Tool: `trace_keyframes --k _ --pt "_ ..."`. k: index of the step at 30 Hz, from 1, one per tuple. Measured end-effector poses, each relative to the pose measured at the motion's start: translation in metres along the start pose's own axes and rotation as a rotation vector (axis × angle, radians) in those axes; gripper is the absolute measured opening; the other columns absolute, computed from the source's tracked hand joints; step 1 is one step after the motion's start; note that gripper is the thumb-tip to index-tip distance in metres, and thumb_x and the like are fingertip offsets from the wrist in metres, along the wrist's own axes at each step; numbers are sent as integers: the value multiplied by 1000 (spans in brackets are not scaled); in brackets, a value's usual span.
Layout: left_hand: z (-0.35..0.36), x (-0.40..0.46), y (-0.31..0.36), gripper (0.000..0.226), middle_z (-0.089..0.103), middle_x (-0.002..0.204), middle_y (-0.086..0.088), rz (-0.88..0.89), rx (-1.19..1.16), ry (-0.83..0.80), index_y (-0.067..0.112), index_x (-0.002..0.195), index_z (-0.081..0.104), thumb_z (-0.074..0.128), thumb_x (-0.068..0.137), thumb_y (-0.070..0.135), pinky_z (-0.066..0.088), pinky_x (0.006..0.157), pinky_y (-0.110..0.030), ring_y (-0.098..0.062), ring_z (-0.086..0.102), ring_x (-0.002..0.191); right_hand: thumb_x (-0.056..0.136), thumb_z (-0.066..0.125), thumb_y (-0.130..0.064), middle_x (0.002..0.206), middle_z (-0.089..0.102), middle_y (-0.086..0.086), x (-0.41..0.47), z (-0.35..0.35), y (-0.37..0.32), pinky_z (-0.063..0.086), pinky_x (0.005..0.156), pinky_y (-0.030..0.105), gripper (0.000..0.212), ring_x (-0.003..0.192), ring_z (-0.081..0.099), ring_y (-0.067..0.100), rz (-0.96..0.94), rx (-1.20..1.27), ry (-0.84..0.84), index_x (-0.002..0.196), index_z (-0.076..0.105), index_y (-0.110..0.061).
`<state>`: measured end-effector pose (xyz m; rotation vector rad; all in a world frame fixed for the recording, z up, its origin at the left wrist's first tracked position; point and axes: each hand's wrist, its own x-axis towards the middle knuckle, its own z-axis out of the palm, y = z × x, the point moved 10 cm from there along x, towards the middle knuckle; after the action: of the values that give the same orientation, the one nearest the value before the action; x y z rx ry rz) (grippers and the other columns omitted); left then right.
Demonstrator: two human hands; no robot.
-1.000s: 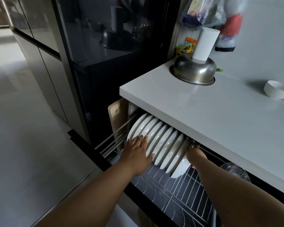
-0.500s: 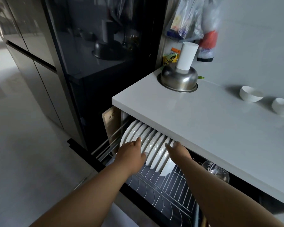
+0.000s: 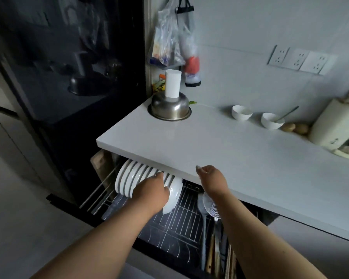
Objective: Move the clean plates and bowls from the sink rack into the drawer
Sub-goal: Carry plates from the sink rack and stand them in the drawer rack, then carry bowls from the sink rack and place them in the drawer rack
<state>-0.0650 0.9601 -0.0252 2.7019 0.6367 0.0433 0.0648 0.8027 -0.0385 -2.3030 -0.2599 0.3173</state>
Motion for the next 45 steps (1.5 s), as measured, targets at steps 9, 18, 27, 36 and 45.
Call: trace_keyframes --k 9,18,27,36,45 --pt "9 -14 120 35 62 110 -5 84 55 14 12 127 45 42 97 29 46 68 -30 -22 58 87 95 48 -42 100 70 8 -18 -108 65 42 78 28 37 98 63 26 21 101 51 107 63 -9" --pt "79 -31 310 38 61 118 -6 233 50 -72 13 131 43 40 96 28 52 84 -36 -26 60 102 96 45 -37 101 69 22 -39 -271 193 49 77 38 48 92 63 37 110 6 157 92 58 9" --pt "136 -58 472 36 62 108 -2 475 39 -160 13 128 44 39 95 29 51 84 -36 -25 59 99 95 43 -37 102 68 21 -83 -398 317 36 66 30 33 73 53 24 319 23 340 78 50 -10" --pt "171 -96 567 37 63 103 -1 745 54 -262 17 129 43 41 94 29 49 78 -32 -25 60 97 94 47 -41 92 70 13 -175 -464 394 44 70 31 41 89 64 30 564 136 586 92 63 -3" --pt "204 -174 635 33 62 105 0 1001 66 -344 16 125 45 41 97 32 46 71 -31 -22 57 89 95 44 -40 96 71 10 -280 -500 448 48 75 33 40 92 64 31 767 94 759 96 65 -6"
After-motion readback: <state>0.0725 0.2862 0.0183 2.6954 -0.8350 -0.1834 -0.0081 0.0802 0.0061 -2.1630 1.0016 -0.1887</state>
